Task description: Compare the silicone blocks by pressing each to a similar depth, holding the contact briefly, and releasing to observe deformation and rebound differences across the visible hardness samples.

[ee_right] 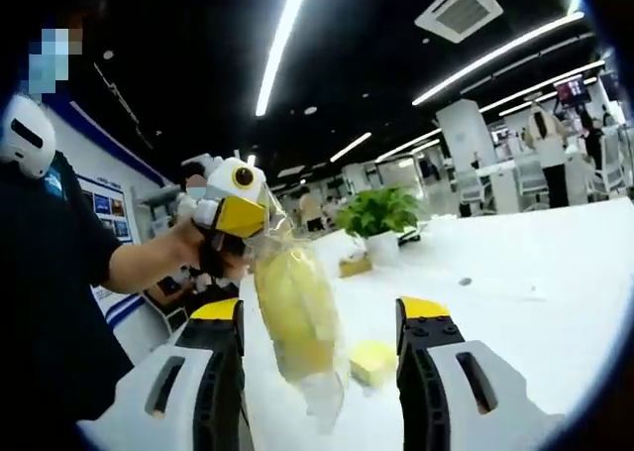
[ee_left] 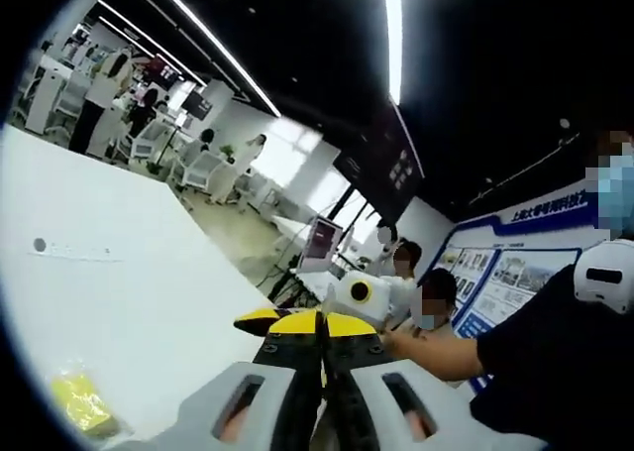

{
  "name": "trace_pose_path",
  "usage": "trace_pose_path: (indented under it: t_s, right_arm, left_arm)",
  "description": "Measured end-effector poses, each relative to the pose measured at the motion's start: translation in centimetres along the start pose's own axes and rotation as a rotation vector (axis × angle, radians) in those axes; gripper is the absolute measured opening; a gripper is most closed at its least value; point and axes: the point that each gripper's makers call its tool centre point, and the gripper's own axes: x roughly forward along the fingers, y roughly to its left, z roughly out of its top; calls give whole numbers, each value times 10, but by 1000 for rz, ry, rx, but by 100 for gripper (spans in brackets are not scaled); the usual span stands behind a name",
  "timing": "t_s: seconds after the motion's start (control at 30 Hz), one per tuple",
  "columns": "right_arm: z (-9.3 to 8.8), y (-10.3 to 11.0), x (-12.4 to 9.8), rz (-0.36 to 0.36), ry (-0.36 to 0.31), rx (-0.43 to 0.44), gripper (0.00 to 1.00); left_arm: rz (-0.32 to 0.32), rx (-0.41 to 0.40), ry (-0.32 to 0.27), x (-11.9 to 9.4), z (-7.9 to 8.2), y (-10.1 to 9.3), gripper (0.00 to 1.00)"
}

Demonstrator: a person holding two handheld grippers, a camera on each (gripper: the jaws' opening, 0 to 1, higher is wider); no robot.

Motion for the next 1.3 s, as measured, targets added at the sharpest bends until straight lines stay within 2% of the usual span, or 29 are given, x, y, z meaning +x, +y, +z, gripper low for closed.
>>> trace_pose_path:
  t_s: [0.07, 0.17, 0.37, 0.43, 0.53, 0.63, 0.87, 0.97, 1.17, 1.3]
  right_arm:
    - [2, -1, -3, -12, -24, -23, 68]
    - [0, -2, -6, -20, -14, -20, 74]
    - [2, -9, -8, -75, -52, -31, 96]
    - [5, -14, -9, -109, -73, -10, 96]
    - [11, -18, -16, -146, -105, -45, 96]
    - [13, -16, -25, -173, -108, -70, 96]
    - [19, -18, -70, -302, -101, -105, 96]
    - [14, -17, -92, -347, -73, -77, 96]
    - [1, -7, -133, -439, -58, -98, 96]
    - [-18, -2, -160, -504, -53, -69, 96]
  left_arm:
    - [4, -10, 1, 2, 0, 4, 0]
    - [2, -23, -5, 5, 0, 8, 0]
    - [6, -46, -10, 8, -4, 15, 0]
    - [14, -60, -16, 8, -5, 20, 0]
    - [27, -71, -20, 9, -7, 27, 0]
    - [44, -90, -20, 8, -10, 36, 0]
    - [77, -183, -48, 10, -19, 59, 0]
    - [93, -213, -50, 15, -25, 69, 0]
    - [121, -273, -59, 23, -36, 85, 0]
    - [137, -301, -72, 26, -39, 95, 0]
